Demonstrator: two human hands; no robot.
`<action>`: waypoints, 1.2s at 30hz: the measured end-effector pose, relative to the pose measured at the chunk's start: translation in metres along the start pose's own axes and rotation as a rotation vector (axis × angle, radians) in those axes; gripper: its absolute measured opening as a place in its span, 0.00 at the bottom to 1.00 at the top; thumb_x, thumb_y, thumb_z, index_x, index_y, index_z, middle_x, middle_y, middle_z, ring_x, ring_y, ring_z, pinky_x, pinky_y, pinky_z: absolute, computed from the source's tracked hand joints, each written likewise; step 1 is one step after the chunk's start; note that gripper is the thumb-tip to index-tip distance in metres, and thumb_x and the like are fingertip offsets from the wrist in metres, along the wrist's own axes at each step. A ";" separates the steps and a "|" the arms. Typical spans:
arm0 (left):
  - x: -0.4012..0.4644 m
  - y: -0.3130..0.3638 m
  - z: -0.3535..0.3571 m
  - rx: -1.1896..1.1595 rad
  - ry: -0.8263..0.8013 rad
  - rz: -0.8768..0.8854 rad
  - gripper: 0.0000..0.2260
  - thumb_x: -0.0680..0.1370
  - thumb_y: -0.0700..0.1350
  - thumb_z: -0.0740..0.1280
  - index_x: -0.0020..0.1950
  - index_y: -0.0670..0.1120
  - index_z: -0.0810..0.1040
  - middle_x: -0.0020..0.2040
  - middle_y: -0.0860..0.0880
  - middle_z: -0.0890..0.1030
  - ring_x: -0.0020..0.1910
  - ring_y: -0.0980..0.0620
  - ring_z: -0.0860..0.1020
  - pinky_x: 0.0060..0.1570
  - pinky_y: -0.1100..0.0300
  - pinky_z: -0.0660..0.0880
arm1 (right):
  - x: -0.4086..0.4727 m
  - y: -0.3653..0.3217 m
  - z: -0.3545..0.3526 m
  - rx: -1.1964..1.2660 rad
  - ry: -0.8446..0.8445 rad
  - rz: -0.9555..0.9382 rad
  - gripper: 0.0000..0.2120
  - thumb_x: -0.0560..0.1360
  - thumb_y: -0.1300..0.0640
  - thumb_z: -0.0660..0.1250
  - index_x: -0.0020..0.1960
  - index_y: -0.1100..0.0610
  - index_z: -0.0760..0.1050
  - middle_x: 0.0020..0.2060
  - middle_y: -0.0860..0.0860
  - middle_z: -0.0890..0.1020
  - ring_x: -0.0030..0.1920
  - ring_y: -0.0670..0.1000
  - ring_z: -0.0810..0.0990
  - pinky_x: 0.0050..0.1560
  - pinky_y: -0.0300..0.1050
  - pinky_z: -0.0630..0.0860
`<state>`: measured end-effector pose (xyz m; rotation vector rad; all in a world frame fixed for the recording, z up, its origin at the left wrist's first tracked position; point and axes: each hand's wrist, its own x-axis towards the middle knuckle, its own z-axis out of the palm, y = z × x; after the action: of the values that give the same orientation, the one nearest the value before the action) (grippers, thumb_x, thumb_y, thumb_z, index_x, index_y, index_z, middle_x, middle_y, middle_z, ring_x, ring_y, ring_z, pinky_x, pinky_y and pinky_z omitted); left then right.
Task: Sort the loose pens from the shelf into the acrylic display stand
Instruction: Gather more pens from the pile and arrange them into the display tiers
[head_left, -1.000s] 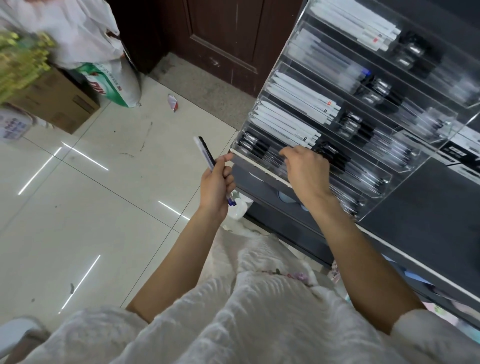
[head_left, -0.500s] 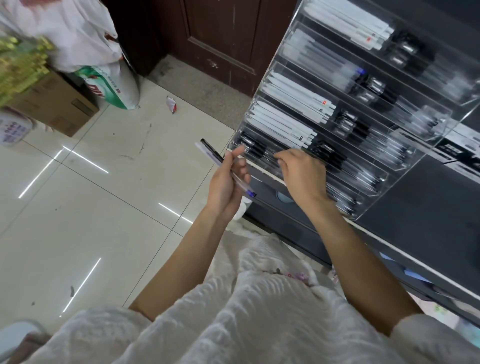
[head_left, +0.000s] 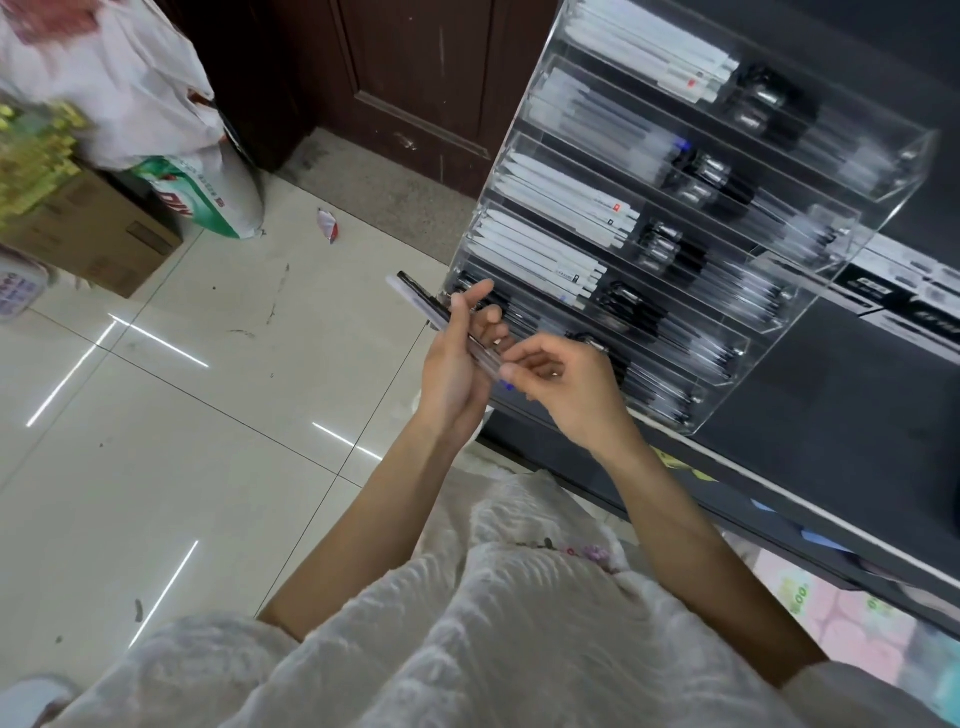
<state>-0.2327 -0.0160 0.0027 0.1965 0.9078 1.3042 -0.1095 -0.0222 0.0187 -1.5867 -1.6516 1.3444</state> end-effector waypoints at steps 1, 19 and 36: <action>0.000 -0.001 0.000 0.029 -0.007 -0.001 0.15 0.83 0.51 0.53 0.58 0.46 0.76 0.38 0.52 0.78 0.37 0.57 0.76 0.43 0.62 0.76 | 0.000 0.002 -0.001 -0.009 0.016 -0.012 0.03 0.72 0.59 0.71 0.46 0.54 0.80 0.38 0.43 0.82 0.39 0.41 0.79 0.44 0.42 0.79; -0.003 0.008 -0.029 0.603 0.240 -0.008 0.07 0.80 0.44 0.64 0.48 0.40 0.75 0.22 0.56 0.70 0.21 0.58 0.68 0.24 0.67 0.69 | 0.031 0.034 -0.029 -1.015 0.314 -0.211 0.05 0.75 0.58 0.69 0.45 0.59 0.81 0.36 0.54 0.82 0.30 0.54 0.79 0.27 0.37 0.62; -0.002 0.014 -0.030 0.554 0.219 -0.037 0.06 0.79 0.43 0.64 0.44 0.43 0.76 0.23 0.55 0.72 0.23 0.57 0.70 0.28 0.66 0.73 | 0.039 0.043 -0.014 -1.042 0.185 -0.185 0.08 0.74 0.58 0.69 0.53 0.58 0.79 0.47 0.55 0.81 0.45 0.55 0.80 0.33 0.41 0.66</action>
<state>-0.2633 -0.0241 -0.0081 0.4707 1.4443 1.0275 -0.0859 0.0119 -0.0237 -1.8904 -2.4655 0.1558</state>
